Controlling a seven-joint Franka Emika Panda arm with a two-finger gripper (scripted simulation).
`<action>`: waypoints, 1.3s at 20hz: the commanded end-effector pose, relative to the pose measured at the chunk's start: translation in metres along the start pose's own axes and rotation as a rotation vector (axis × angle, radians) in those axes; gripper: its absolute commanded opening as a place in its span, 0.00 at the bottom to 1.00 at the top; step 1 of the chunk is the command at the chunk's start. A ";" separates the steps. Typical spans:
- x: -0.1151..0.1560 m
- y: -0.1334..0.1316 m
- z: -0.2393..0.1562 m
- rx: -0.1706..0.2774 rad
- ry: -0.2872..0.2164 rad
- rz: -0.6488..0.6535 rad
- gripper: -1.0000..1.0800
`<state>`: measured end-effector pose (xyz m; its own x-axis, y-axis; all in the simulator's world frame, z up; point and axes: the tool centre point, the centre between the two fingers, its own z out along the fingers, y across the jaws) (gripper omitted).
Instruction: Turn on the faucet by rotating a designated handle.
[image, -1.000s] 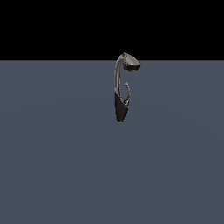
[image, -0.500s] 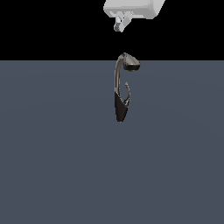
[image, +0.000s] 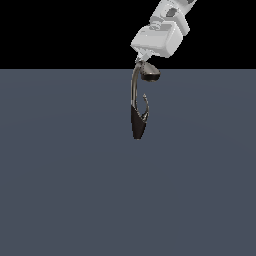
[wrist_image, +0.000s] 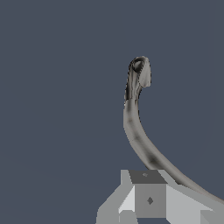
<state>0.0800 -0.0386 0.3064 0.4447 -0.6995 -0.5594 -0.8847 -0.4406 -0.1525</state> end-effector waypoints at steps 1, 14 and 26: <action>0.020 -0.005 0.012 0.017 -0.027 0.059 0.00; 0.099 -0.015 0.069 0.073 -0.135 0.293 0.00; 0.114 -0.015 0.082 0.084 -0.158 0.341 0.00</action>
<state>0.1323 -0.0660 0.1779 0.1015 -0.6999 -0.7069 -0.9893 -0.1458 0.0023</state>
